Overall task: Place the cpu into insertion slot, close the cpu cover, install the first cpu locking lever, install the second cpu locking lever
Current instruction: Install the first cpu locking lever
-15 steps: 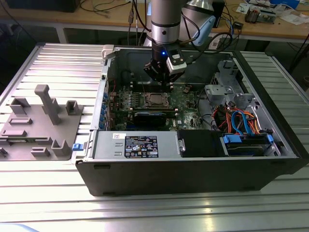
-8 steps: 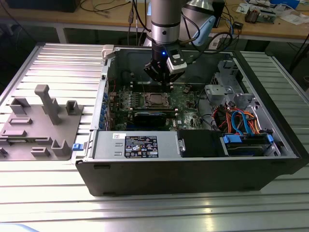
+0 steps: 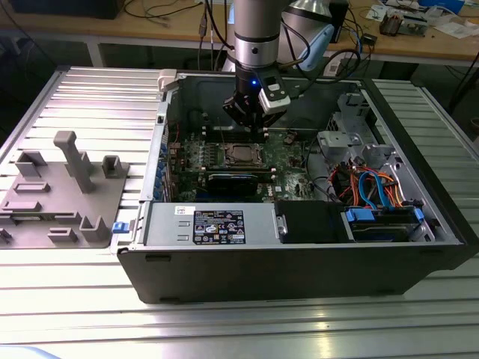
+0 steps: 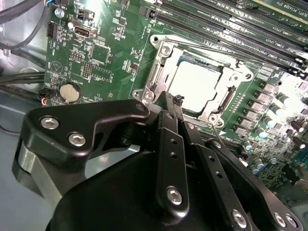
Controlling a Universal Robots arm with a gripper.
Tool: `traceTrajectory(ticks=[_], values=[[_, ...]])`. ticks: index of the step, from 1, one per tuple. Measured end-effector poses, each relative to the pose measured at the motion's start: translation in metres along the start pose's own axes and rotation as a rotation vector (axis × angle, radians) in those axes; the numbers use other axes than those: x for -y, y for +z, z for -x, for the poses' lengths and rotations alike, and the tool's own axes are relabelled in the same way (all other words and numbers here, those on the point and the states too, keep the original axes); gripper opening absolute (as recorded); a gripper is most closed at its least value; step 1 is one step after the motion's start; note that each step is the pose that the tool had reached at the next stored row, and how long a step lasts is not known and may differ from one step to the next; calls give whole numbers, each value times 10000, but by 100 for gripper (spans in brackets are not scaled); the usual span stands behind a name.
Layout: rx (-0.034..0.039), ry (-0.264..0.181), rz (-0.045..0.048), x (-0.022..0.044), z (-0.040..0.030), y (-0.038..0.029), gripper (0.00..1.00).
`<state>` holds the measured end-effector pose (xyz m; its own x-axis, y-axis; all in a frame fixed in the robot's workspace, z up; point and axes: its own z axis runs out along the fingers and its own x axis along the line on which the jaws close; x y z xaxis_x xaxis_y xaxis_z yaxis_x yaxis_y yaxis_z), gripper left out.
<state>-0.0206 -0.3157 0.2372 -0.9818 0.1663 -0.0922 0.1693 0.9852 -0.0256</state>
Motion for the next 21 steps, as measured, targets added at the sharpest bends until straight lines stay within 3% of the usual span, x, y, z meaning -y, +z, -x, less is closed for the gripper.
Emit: traceTrajectory(ticks=[21], values=[[10, -370, 34, 0, 0, 0, 11]])
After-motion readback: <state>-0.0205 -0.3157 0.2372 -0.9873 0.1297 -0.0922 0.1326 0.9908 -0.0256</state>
